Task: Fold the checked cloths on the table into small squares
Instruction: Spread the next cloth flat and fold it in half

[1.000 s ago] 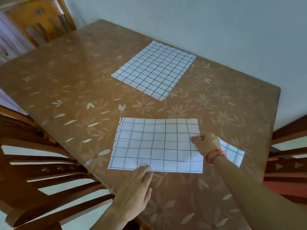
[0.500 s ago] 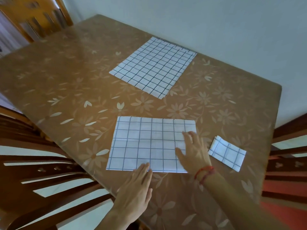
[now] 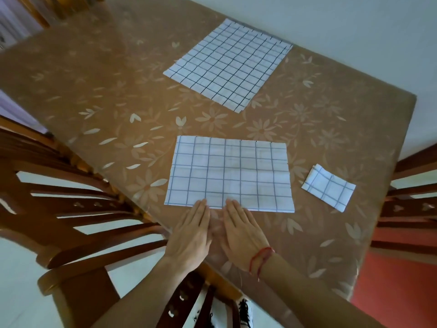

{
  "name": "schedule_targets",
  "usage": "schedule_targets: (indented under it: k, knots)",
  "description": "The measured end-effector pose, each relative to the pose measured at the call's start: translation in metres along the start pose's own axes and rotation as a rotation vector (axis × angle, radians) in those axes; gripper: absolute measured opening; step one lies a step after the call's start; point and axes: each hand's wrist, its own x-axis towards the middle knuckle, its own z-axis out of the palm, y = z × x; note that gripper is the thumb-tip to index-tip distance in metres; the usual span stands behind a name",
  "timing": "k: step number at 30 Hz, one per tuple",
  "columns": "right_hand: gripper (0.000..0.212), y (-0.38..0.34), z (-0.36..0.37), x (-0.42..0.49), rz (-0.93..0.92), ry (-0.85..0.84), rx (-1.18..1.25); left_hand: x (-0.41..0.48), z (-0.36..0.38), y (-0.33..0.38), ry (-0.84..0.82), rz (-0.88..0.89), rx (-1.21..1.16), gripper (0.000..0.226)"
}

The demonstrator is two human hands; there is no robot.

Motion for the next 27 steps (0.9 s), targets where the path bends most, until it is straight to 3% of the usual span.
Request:
schedule_targets:
  k: [11, 18, 27]
  knots:
    - [0.063, -0.043, -0.004, 0.026, -0.142, -0.004, 0.082, -0.006, -0.002, -0.022, 0.037, -0.189, -0.025, 0.064]
    - [0.066, -0.027, 0.005, 0.018, -0.096, -0.08, 0.019, -0.01, 0.004, -0.033, -0.019, -0.196, -0.064, 0.067]
    - [0.071, 0.05, -0.001, -0.03, 0.114, -0.126, -0.001, -0.01, 0.007, -0.035, -0.032, -0.189, -0.012, 0.069]
